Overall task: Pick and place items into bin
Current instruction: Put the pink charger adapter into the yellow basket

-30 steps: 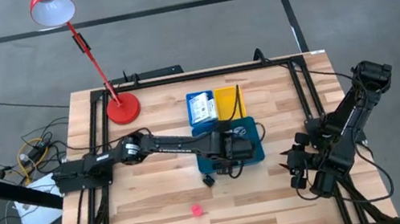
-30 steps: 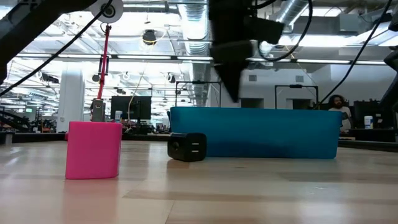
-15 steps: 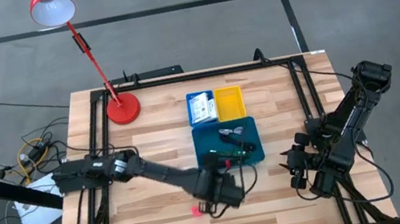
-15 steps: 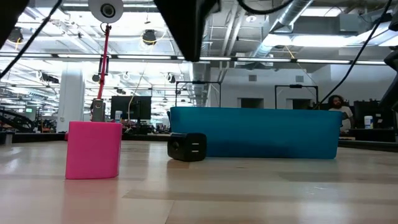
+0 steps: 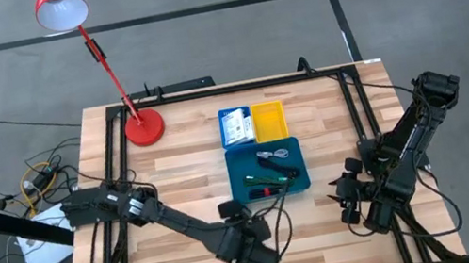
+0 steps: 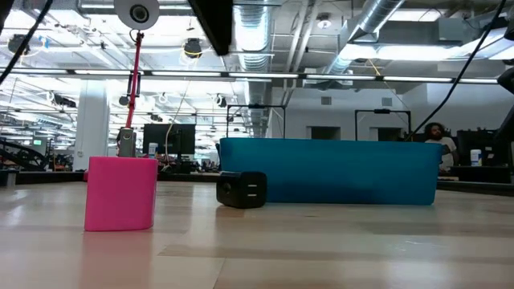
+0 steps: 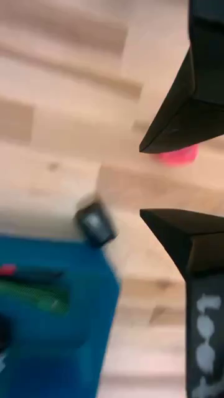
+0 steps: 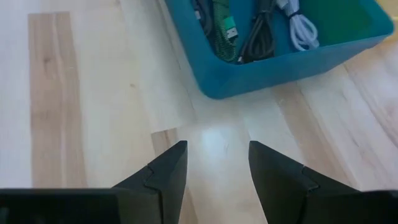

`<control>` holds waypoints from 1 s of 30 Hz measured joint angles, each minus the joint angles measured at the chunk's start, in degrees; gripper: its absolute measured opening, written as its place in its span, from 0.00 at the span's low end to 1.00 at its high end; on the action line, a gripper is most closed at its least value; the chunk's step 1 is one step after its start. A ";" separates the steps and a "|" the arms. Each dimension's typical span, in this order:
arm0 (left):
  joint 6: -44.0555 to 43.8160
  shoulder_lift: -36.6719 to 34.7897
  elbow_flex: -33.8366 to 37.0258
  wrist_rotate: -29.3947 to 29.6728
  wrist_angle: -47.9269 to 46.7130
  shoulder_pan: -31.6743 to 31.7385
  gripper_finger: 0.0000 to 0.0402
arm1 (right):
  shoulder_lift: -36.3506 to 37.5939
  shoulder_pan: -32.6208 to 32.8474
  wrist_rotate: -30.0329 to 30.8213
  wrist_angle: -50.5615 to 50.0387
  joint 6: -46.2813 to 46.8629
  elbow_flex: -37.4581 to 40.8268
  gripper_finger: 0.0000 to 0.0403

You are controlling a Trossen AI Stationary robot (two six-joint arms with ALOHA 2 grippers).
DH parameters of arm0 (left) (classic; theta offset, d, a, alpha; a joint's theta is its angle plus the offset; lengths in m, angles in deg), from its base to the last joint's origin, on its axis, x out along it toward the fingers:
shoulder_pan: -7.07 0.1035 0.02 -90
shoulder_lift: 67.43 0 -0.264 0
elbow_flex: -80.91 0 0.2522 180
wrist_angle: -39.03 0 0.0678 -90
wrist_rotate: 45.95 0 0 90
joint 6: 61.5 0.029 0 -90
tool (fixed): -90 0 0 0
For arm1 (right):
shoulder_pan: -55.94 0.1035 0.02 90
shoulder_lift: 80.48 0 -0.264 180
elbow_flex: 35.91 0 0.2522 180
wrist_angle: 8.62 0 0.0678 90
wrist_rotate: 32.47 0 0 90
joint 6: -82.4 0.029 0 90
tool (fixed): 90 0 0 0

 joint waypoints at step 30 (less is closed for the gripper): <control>-11.96 -1.62 0.04 4.55 -2.07 -5.40 0.51 | 0.02 -12.52 1.91 2.42 -19.12 -0.02 0.42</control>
